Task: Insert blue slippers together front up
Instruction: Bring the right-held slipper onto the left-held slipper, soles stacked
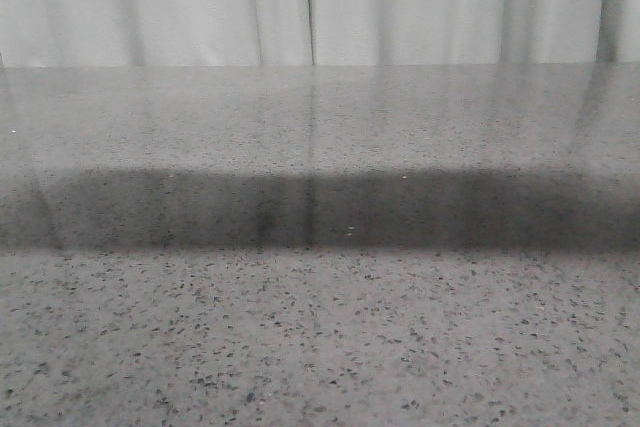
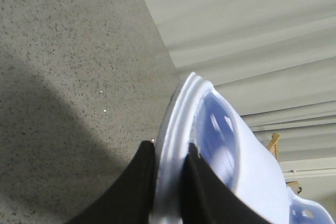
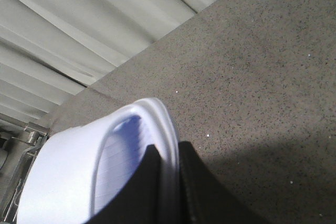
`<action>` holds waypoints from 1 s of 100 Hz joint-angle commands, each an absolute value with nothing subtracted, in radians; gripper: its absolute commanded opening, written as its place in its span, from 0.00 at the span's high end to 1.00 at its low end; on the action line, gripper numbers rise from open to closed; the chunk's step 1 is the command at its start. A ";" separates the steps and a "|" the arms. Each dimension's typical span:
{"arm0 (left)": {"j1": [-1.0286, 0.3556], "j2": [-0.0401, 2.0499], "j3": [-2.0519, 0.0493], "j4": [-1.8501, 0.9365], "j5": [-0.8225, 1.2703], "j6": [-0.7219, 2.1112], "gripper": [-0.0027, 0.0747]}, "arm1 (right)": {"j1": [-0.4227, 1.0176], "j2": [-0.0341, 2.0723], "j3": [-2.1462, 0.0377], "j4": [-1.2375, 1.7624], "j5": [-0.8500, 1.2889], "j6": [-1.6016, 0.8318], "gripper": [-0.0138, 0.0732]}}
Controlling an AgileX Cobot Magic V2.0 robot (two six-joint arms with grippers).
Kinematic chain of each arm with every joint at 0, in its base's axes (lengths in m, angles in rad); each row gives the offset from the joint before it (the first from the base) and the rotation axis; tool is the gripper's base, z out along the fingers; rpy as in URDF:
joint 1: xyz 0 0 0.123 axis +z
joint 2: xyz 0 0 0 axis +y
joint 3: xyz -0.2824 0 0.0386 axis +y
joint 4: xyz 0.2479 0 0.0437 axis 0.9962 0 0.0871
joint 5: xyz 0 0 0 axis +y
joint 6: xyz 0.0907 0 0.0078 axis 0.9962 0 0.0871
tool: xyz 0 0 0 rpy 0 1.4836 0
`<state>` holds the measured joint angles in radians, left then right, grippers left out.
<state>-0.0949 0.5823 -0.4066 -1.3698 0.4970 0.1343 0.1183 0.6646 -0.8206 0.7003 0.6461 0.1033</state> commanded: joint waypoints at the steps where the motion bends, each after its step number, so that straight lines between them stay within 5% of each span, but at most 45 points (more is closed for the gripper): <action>1: -0.099 0.582 -0.445 -1.452 0.520 0.135 0.94 | 0.117 0.653 -0.834 0.741 0.590 0.083 0.96; 100: -0.099 0.585 -0.445 -1.542 0.603 0.135 0.94 | 0.129 0.804 -0.828 0.940 0.593 -0.166 0.96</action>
